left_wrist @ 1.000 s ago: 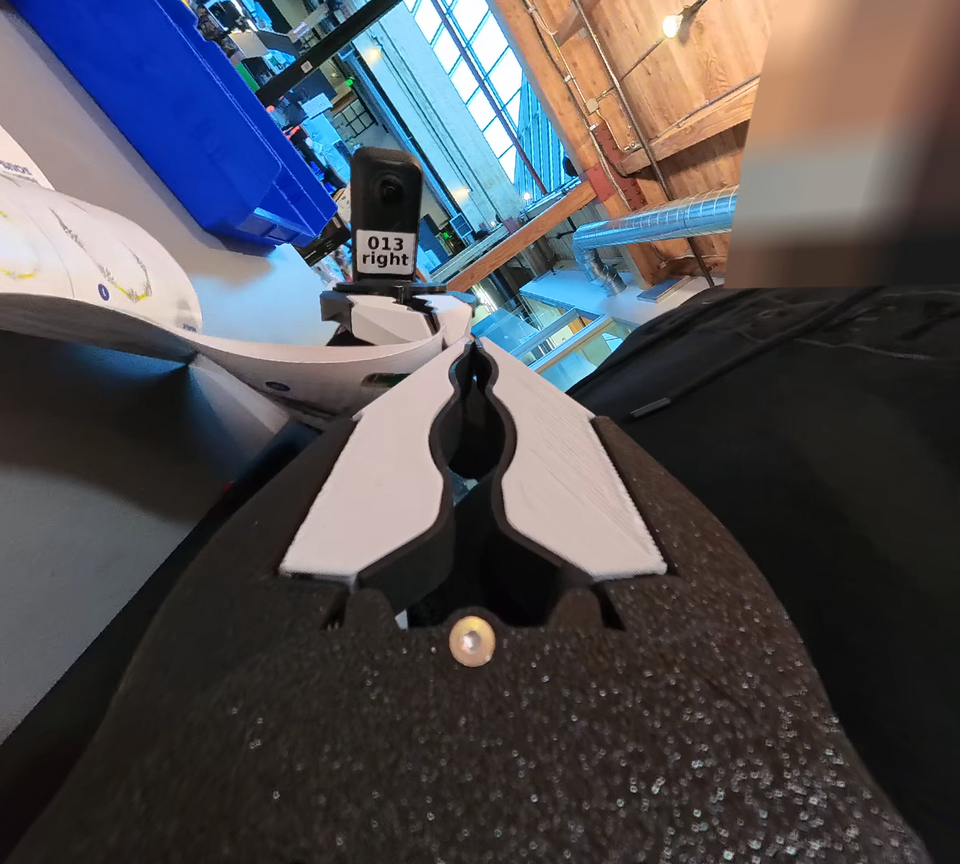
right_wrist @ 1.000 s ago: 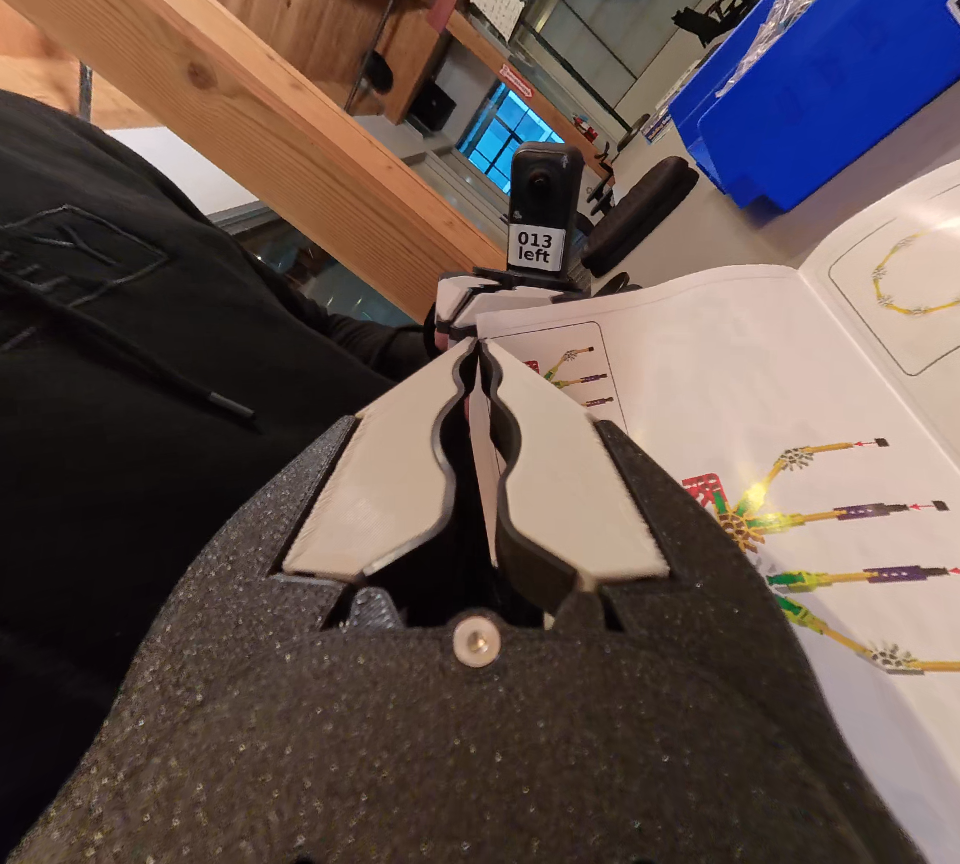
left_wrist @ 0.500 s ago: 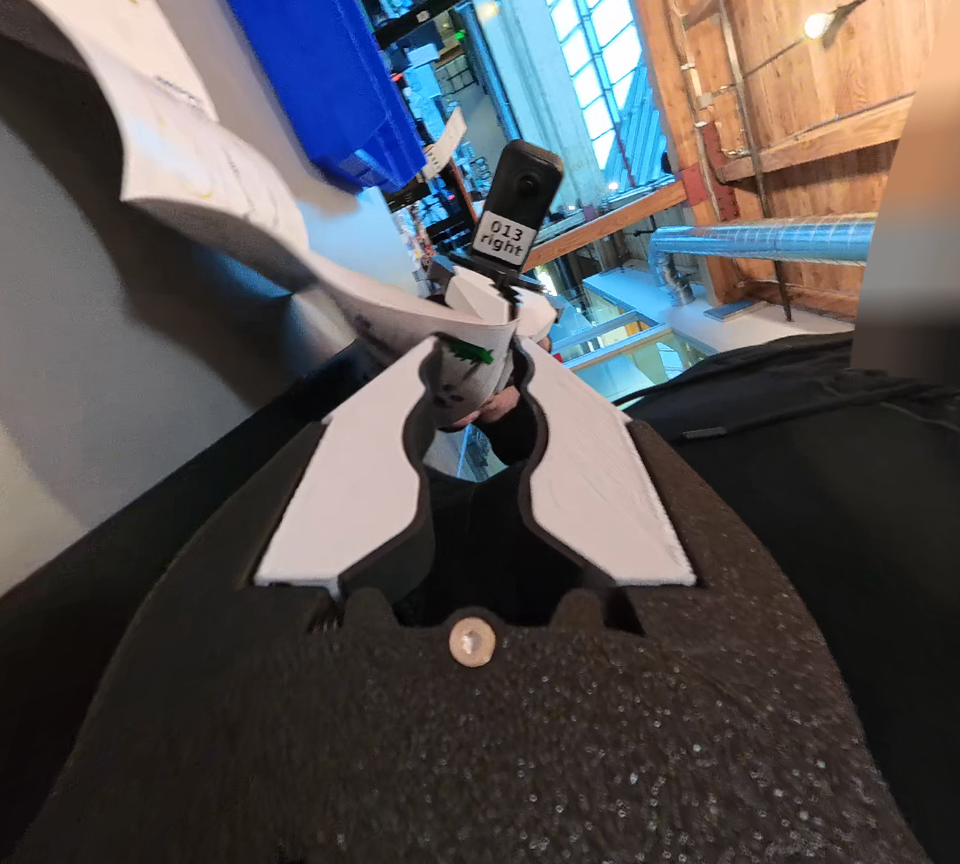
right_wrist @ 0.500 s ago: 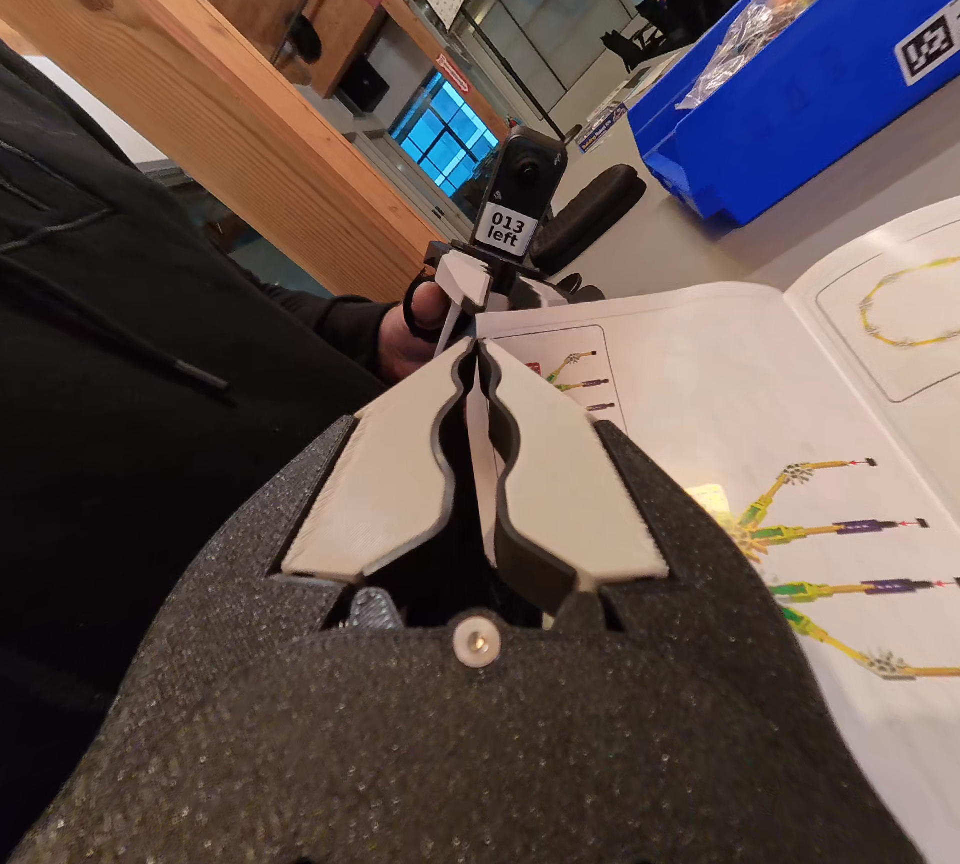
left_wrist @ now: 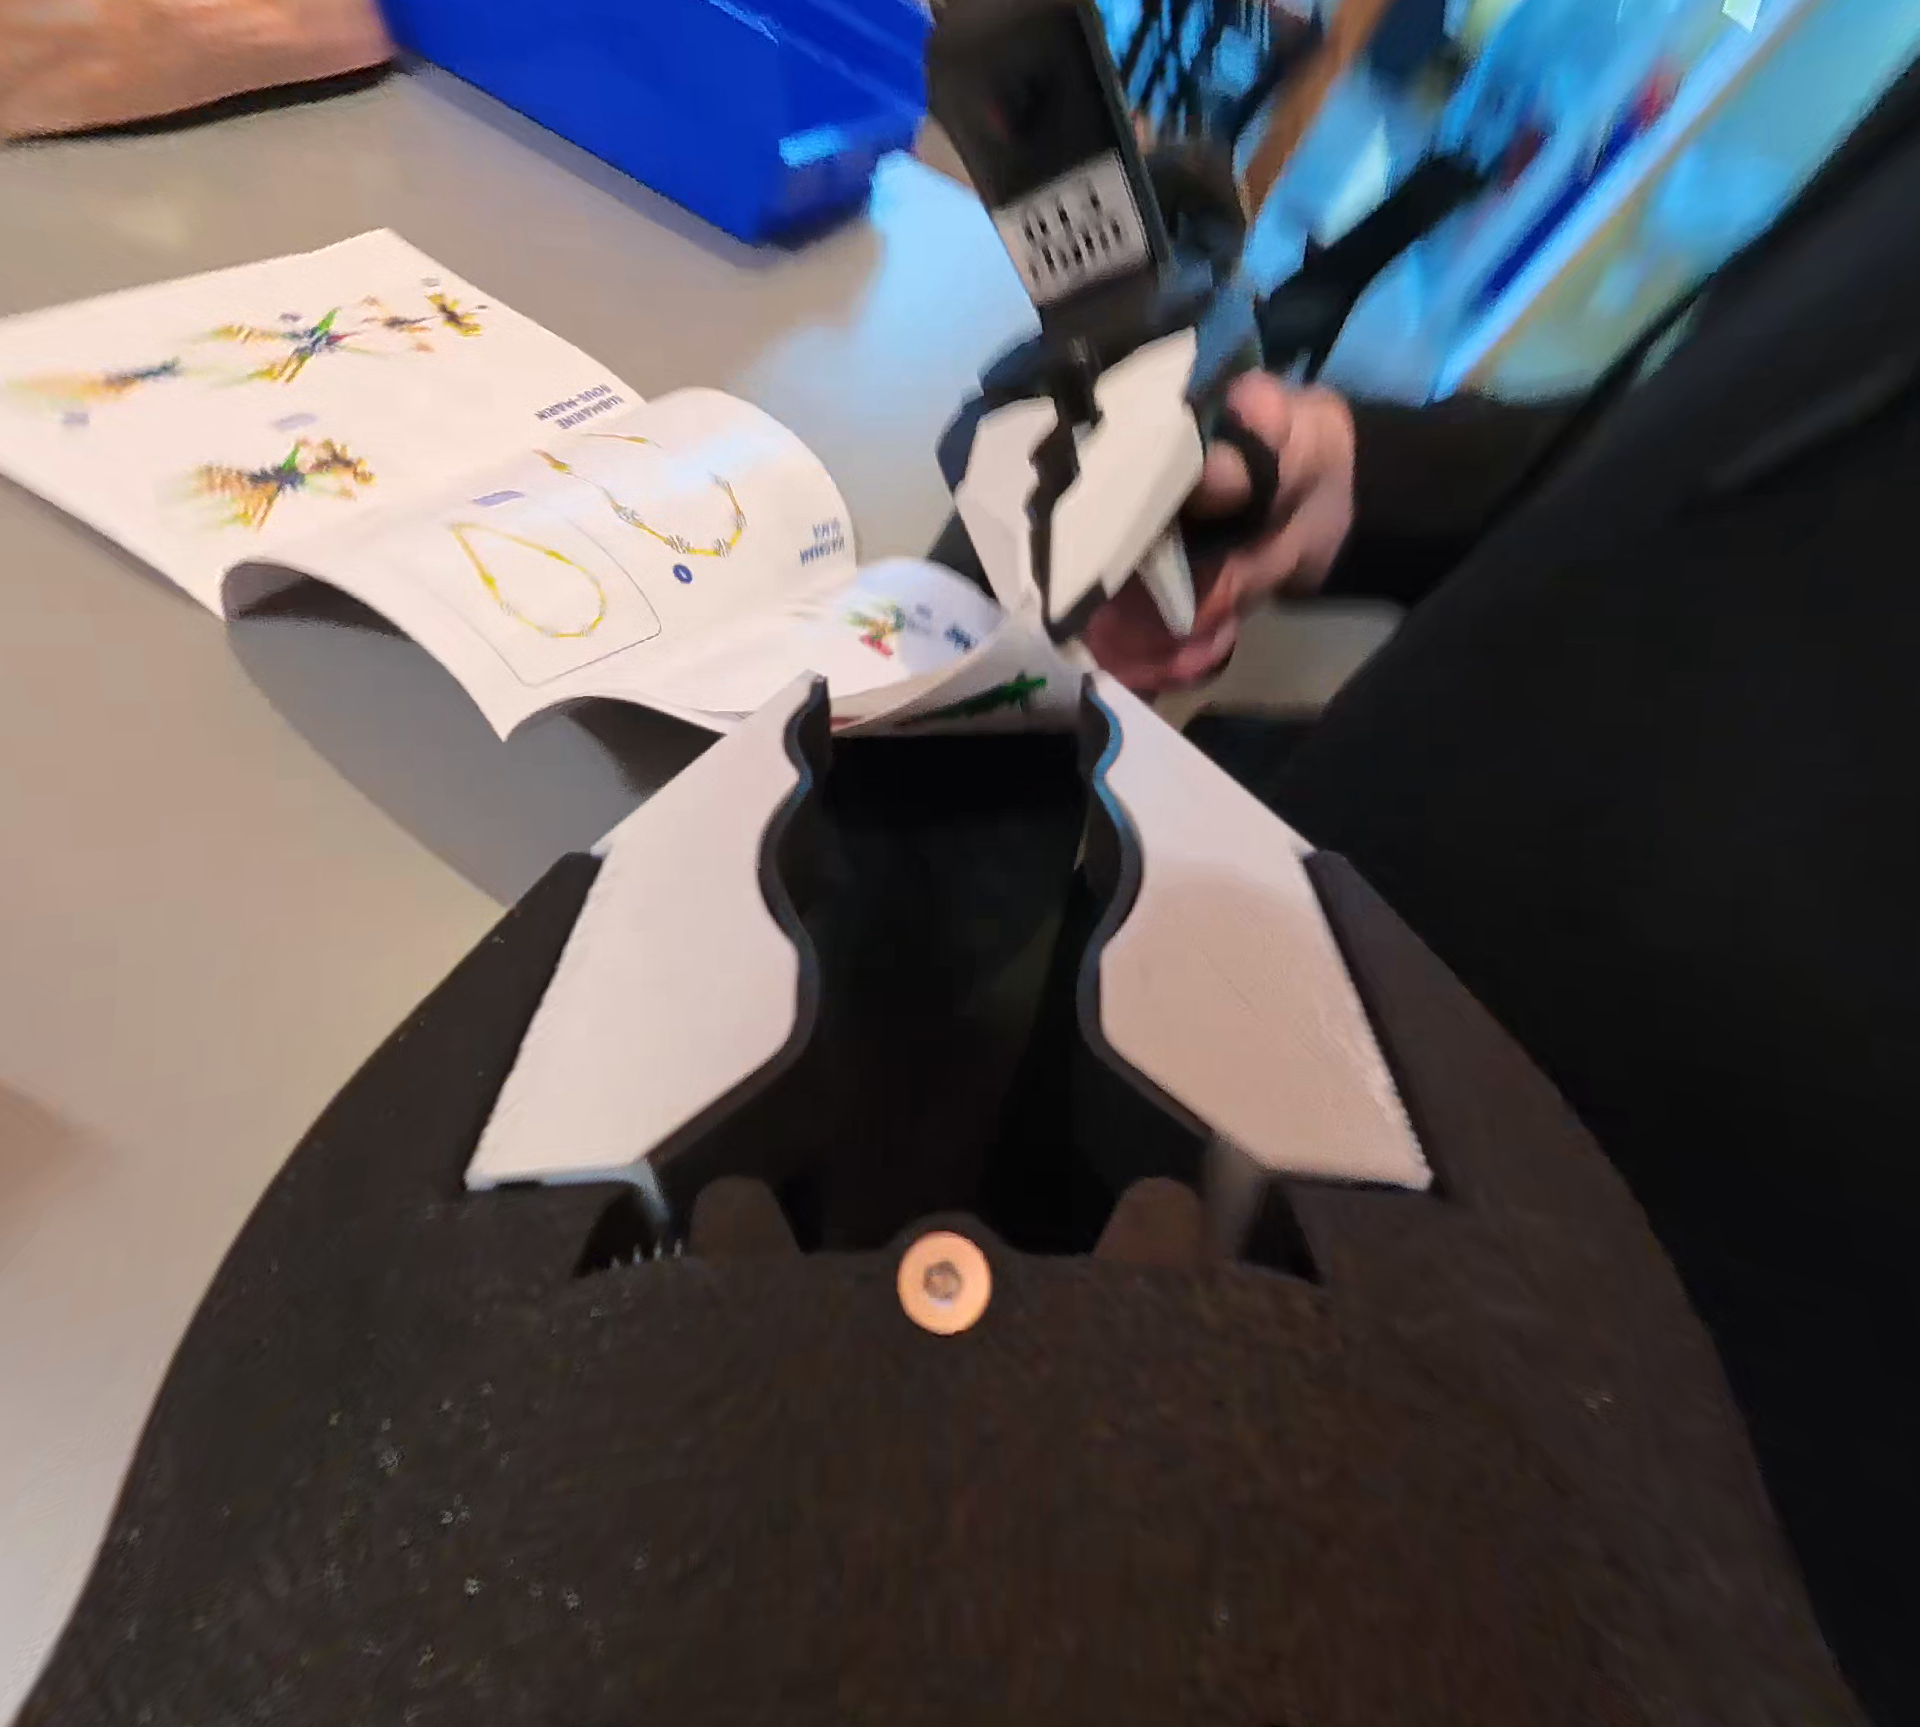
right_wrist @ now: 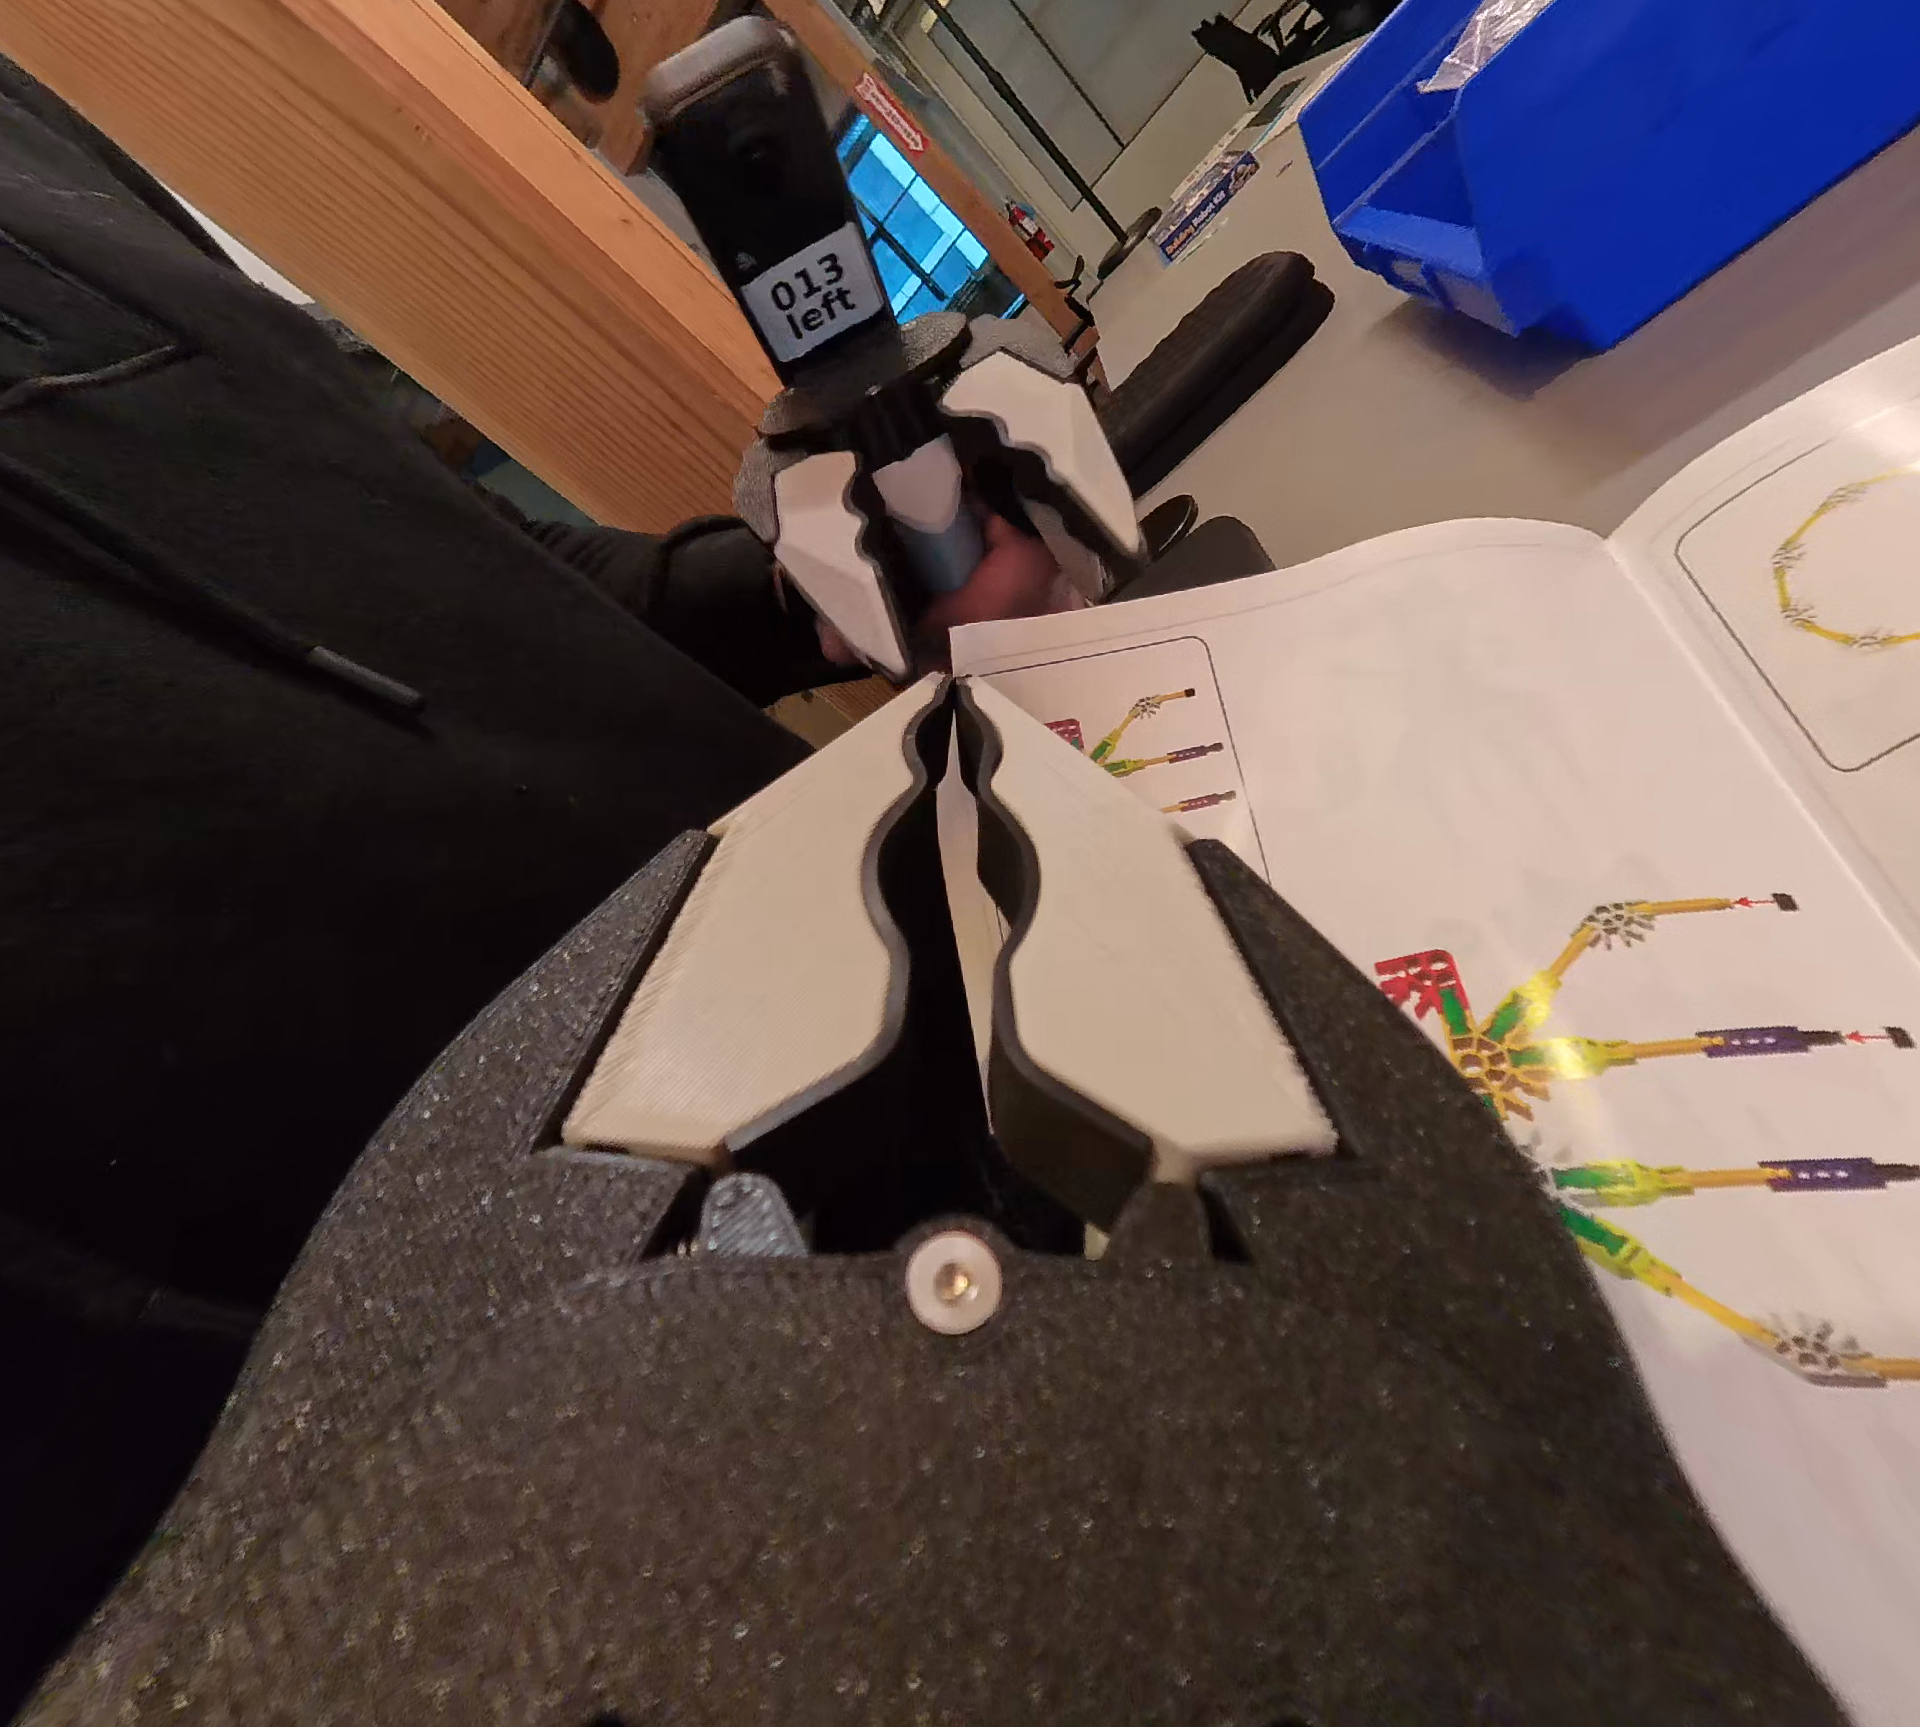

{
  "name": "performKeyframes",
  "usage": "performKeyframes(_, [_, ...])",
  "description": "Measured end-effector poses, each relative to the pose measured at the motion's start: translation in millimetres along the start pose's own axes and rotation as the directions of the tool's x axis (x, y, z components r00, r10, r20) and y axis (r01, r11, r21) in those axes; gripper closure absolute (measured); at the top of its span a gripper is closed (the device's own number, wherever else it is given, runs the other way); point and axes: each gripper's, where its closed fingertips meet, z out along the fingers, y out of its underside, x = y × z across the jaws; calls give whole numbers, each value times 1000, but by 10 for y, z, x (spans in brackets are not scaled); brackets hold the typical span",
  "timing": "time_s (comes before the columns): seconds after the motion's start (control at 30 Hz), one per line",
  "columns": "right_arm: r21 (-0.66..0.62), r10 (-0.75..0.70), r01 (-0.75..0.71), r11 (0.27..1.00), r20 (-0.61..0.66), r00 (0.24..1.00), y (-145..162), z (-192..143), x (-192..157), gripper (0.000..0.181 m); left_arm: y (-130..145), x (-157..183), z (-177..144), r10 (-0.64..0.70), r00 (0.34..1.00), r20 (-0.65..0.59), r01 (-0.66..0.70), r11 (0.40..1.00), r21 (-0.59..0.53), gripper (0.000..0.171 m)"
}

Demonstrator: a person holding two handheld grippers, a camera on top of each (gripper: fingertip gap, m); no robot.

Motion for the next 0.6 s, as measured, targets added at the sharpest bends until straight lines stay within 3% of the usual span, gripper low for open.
performKeyframes(0.13, [8,0,0,1000,-3,1000,8,19,-29,181,68,-10,28,174,984,25,-171,982,-80,139])
performKeyframes(0.47, [97,43,-44,994,7,999,-98,-67,-55,181,16,-97,24,244,964,105,-237,968,-78,171])
performKeyframes(0.6, [112,46,-46,993,3,999,-141,-110,-64,181,-24,-88,50,275,957,97,-268,960,-79,171])
